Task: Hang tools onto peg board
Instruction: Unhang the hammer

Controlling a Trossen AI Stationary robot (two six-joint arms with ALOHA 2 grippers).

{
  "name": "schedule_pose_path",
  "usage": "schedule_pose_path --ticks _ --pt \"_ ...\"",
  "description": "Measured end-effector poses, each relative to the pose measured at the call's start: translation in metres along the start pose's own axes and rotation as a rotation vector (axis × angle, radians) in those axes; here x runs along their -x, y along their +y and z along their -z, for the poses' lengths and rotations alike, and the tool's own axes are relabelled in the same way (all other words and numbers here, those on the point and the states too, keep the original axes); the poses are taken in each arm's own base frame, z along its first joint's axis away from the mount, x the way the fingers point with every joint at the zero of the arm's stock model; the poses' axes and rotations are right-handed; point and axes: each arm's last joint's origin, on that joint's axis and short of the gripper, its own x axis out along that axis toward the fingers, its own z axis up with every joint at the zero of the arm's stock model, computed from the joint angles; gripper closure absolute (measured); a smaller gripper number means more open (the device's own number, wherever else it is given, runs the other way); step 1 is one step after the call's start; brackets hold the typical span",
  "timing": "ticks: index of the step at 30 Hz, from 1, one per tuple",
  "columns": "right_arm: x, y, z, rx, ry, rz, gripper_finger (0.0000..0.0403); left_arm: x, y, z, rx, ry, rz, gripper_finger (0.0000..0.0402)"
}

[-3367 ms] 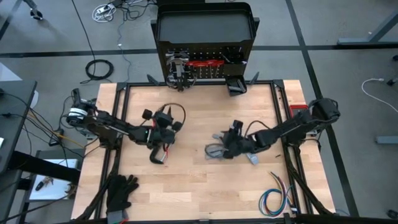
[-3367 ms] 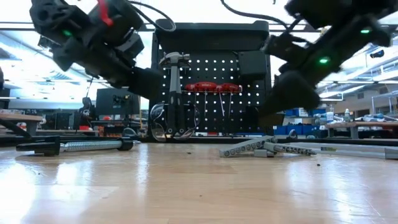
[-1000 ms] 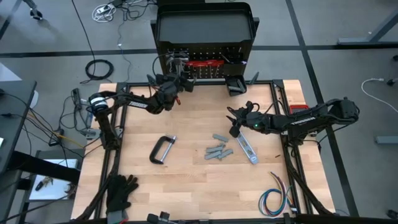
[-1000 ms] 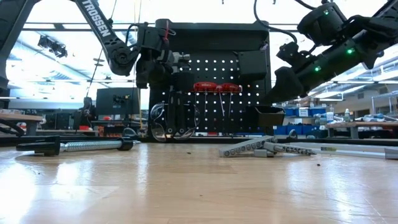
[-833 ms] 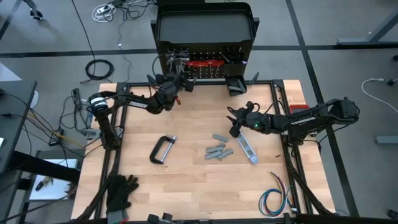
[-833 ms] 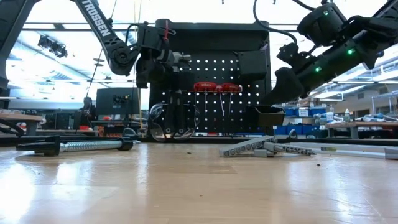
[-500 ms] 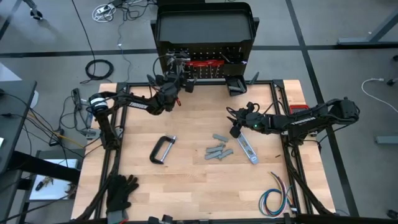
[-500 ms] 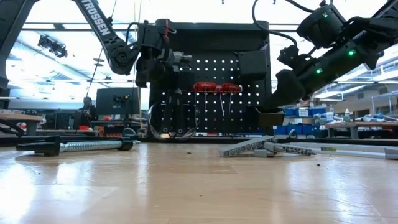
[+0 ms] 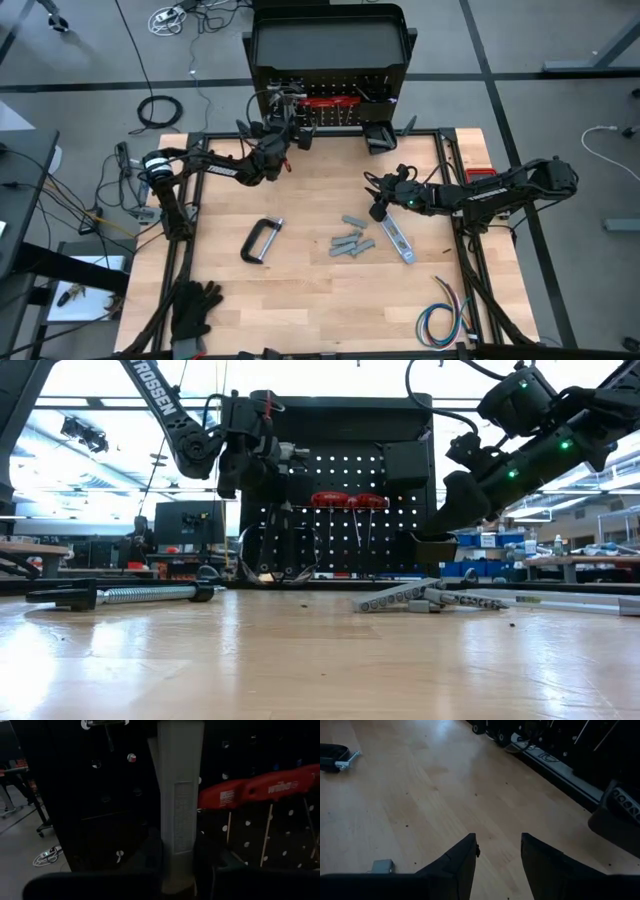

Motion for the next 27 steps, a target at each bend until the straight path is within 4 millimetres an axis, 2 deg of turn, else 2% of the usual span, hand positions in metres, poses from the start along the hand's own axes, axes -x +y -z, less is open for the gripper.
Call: schedule_pose_path --ticks 15,21,27 --pt "0.0 0.0 0.001 0.002 0.008 0.001 0.0243 0.019 -0.007 -0.012 -0.023 -0.029 -0.034 0.0346" --pt "0.0 0.0 0.001 -0.019 0.008 -0.002 0.0242 0.029 -0.004 -0.026 -0.013 -0.032 -0.027 0.0346" --pt "0.0 0.0 0.001 -0.019 0.009 -0.006 0.0242 0.046 -0.001 -0.039 0.006 0.03 0.083 0.0346"
